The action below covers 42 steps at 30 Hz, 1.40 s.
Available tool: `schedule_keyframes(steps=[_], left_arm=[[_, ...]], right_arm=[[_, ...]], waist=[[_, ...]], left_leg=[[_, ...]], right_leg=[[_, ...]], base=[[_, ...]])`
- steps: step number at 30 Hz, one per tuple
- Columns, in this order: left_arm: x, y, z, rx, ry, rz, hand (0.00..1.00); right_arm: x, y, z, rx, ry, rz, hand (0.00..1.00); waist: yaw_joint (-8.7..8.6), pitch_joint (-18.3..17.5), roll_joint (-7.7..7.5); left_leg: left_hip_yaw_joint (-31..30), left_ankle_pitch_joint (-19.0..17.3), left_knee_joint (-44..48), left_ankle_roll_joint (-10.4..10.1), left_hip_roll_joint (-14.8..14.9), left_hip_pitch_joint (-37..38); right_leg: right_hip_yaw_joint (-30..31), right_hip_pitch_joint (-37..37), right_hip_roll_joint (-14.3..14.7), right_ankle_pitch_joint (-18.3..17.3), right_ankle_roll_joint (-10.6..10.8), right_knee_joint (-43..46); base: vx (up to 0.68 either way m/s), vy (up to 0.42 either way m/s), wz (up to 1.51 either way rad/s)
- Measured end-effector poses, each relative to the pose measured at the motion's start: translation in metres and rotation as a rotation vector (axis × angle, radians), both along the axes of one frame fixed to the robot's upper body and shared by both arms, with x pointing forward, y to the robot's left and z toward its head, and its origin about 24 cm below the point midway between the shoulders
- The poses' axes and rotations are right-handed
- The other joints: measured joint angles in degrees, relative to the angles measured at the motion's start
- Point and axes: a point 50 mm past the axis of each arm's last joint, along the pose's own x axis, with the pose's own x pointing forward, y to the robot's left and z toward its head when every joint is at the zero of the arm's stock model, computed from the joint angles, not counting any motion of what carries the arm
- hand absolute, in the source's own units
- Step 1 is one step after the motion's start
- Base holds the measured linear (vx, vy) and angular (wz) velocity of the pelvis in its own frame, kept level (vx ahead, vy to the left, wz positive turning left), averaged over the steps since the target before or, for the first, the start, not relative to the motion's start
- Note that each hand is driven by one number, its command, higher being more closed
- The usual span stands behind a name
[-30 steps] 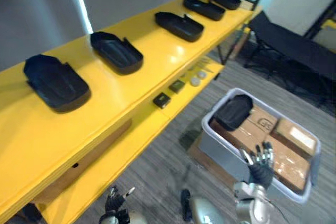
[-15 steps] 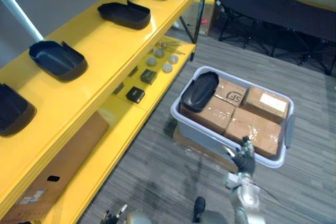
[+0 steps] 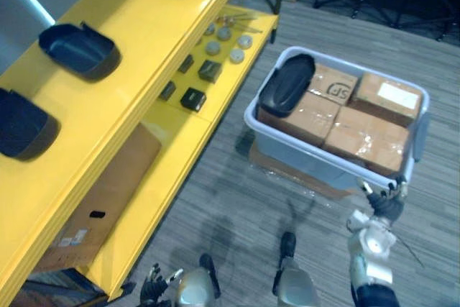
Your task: Walk over and take plastic housings, then place them on the shelf
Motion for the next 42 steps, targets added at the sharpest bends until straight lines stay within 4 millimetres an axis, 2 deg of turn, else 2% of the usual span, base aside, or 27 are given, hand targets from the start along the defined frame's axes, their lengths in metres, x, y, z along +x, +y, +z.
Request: schedule_keyframes(steps=[2,3,6,9,12,20,22,24,27,30,34,36,38,39,41,42], left_arm=[[0.012,0.0,0.006,0.017,-0.042,-0.028,0.0],[0.018,0.0,0.009,0.024,-0.061,-0.038,0.0],[0.028,-0.004,0.012,0.008,-0.086,-0.029,0.0],[0.033,-0.005,0.013,0.014,-0.096,-0.027,0.0],[0.035,-0.005,0.013,-0.001,-0.094,-0.005,0.0],[0.025,-0.005,0.004,-0.028,-0.033,0.028,0.0],[0.024,-0.005,0.004,-0.03,-0.033,0.025,0.0],[0.026,-0.009,0.003,-0.039,-0.033,-0.002,0.0],[0.026,-0.012,0.002,-0.05,-0.036,-0.027,0.0],[0.027,-0.016,0.003,-0.058,-0.048,-0.041,0.0],[0.027,-0.015,0.005,-0.047,-0.072,-0.046,0.0],[0.024,-0.015,0.005,-0.038,-0.081,-0.051,0.0],[0.021,-0.013,0.007,-0.019,-0.091,-0.066,0.0],[0.019,-0.011,0.008,-0.011,-0.102,-0.064,0.0],[0.013,-0.005,0.01,0.016,-0.106,-0.059,0.0],[0.008,0.001,0.01,0.036,-0.097,-0.053,0.0]], right_arm=[[0.021,-0.009,0.02,-0.014,-0.024,-0.01,0.0],[0.037,-0.013,0.038,-0.032,-0.048,-0.007,0.0],[0.067,-0.02,0.084,-0.096,-0.091,-0.004,0.0],[0.078,-0.027,0.116,-0.124,-0.142,-0.048,0.0],[0.085,-0.032,0.136,-0.147,-0.127,-0.071,0.0],[0.09,-0.053,0.152,-0.137,0.008,-0.148,0.0],[0.092,-0.055,0.167,-0.174,-0.016,-0.139,0.0],[0.093,-0.057,0.195,-0.228,-0.08,-0.117,0.0],[0.101,-0.047,0.22,-0.297,-0.121,-0.053,0.0],[0.099,-0.047,0.224,-0.263,-0.181,-0.063,0.0],[0.091,-0.052,0.23,-0.26,-0.286,-0.12,0.0],[0.076,-0.051,0.228,-0.307,-0.385,-0.132,0.0],[0.062,-0.042,0.219,-0.363,-0.475,-0.108,0.0],[0.05,-0.032,0.21,-0.399,-0.514,-0.091,0.0],[0.031,-0.019,0.177,-0.4,-0.51,-0.066,0.0],[0.019,-0.011,0.144,-0.375,-0.446,-0.058,0.0]], waist=[[0.52,0.61,0.27],[1.18,0.87,0.39],[2.22,1.69,0.9],[4.23,2.06,1.17],[4.8,3.6,1.75],[7.02,4.77,2.24],[7.14,4.79,2.29],[7.24,5.41,3.21],[7.55,5.64,3.69],[8.28,5.66,3.74],[8.32,5.68,3.78],[7.73,5.7,3.75],[6.63,6.03,3.13],[5.45,6.13,2.62],[3.62,5.47,1.17],[2.87,4.31,-0.72]], left_leg=[[-2.05,-0.2,2.54,0.32,-0.44,-3.31],[-3.09,-0.31,3.74,0.45,-0.4,-5.27],[-6.23,-0.88,6.43,0.6,-0.35,-9.03],[-7.79,-1.89,8.44,0.88,-0.33,-11.05],[-8.57,-3.06,10.62,1.36,-0.34,-12.13],[-9.34,-3.81,12.53,1.73,-0.44,-14.06],[-9.47,-3.81,12.72,1.74,-0.44,-14.75],[-9.95,-3.81,13.56,1.74,-0.45,-15.35],[-10.01,-3.8,13.8,1.75,-0.39,-15.86],[-9.95,-3.8,13.82,1.75,-0.38,-15.87],[-9.82,-3.79,13.52,1.75,-0.39,-14.89],[-9.55,-3.83,12.83,1.73,-0.36,-12.59],[-8.39,-4.03,11.6,1.68,-0.18,-9.52],[-7.6,-4.39,11.21,1.71,0.01,-7.93],[-6.04,-5.31,10.97,1.66,0.44,-5.85],[-4.28,-6.06,10.71,1.71,0.73,-4.53]], right_leg=[[-1.44,-0.98,-0.46,1.32,0.41,0.03],[-2.08,-1.84,-0.36,2.17,0.66,0.04],[-4.32,-2.61,0.07,2.46,0.5,0.06],[-4.79,-3.43,0.16,2.47,0.49,0.76],[-6.05,-3.31,0.03,2.39,0.38,2.05],[-7.53,-3.78,-0.11,2.36,0.35,2.17],[-7.61,-4.23,-0.11,2.36,0.35,2.22],[-7.87,-4.31,-0.06,2.36,0.35,2.32],[-7.93,-4.74,-0.02,2.36,0.36,2.32],[-7.92,-4.79,-0.02,2.36,0.36,2.32],[-7.84,-4.05,-0.02,2.36,0.36,2.32],[-7.6,-2.36,-0.04,2.35,0.36,2.47],[-7.21,-0.91,-0.15,2.31,0.33,2.92],[-6.68,0.01,-0.13,2.23,0.27,3.04],[-5.17,0.9,0.04,1.51,-0.1,3.05],[-3.64,0.88,0.01,0.69,0.5,3.04]], base=[[-0.05,0.045,0.44],[-0.04,0.022,0.43],[-0.05,0.012,0.35],[-0.06,0.041,0.17],[-0.08,0.079,0.13],[-0.05,0.062,0.04],[-0.04,0.053,0.03],[-0.05,0.061,0.07],[-0.08,0.069,0.0],[-0.06,0.055,-0.01],[-0.04,0.062,0.0],[-0.01,0.066,-0.07],[0.0,0.078,-0.23],[-0.01,0.065,-0.37],[-0.01,0.063,-0.47],[-0.01,0.039,-0.54]])
